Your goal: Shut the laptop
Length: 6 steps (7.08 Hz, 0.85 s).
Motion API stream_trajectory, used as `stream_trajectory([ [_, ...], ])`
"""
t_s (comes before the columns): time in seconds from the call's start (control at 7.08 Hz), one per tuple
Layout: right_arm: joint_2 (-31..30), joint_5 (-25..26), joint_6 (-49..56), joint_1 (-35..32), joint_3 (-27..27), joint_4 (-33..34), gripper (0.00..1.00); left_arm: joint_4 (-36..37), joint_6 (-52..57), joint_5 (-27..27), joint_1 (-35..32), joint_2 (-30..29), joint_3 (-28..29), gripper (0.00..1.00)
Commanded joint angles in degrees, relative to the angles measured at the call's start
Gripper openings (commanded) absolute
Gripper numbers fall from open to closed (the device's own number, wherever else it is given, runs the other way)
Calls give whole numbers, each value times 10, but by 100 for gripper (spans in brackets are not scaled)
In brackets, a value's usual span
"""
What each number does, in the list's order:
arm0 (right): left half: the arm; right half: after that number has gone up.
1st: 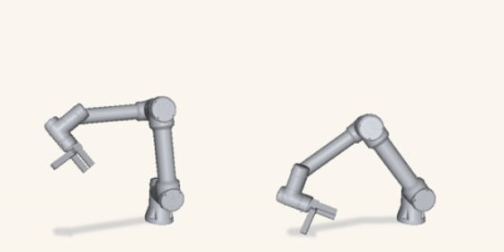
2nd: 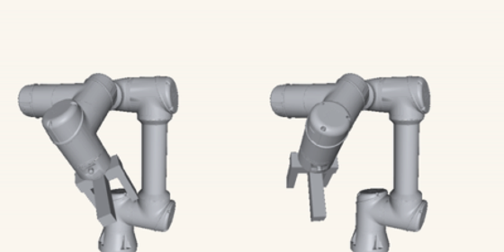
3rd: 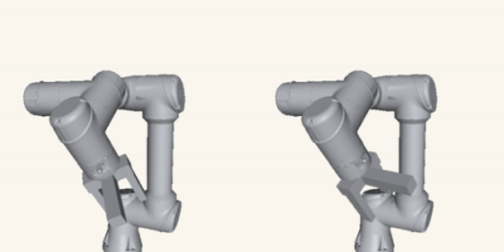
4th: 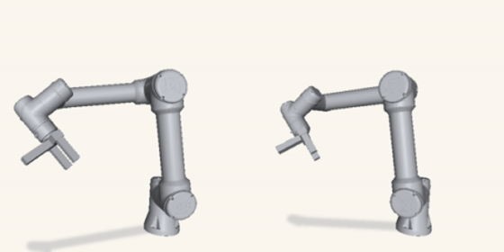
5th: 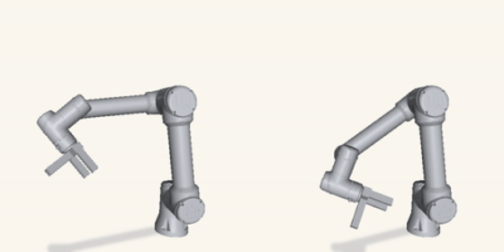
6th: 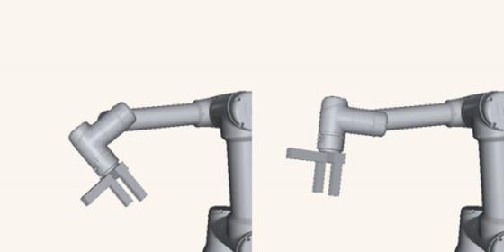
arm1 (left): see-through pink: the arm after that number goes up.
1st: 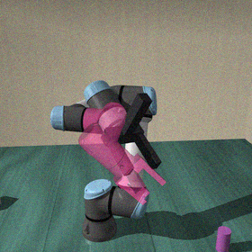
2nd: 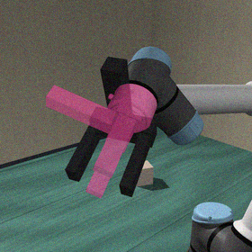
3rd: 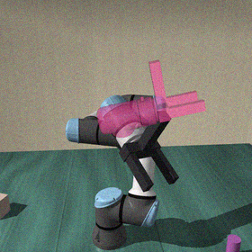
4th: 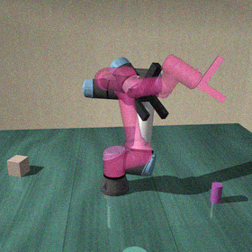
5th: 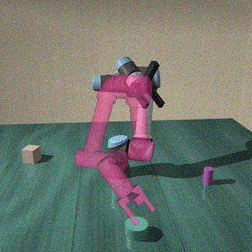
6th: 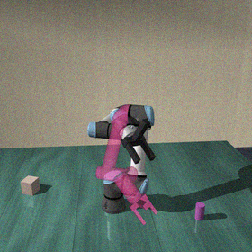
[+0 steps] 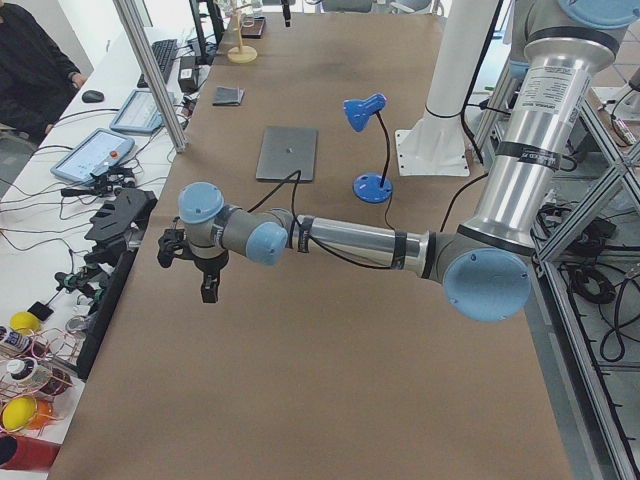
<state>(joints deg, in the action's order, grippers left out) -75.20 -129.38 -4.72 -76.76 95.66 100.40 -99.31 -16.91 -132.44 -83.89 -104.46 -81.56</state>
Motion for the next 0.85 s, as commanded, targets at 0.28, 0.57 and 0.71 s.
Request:
stream_trajectory([
  [0.28, -125, -11, 142, -82, -6, -26, 100, 32, 84, 2, -50, 46, -2, 98],
  [0.57, -173, -55, 203, -111, -15, -26, 100, 33, 126, 1, -77, 72, -14, 98],
  [0.71, -178, -56, 206, -111, -15, -48, 100, 40, 138, -31, -88, 89, -25, 98],
])
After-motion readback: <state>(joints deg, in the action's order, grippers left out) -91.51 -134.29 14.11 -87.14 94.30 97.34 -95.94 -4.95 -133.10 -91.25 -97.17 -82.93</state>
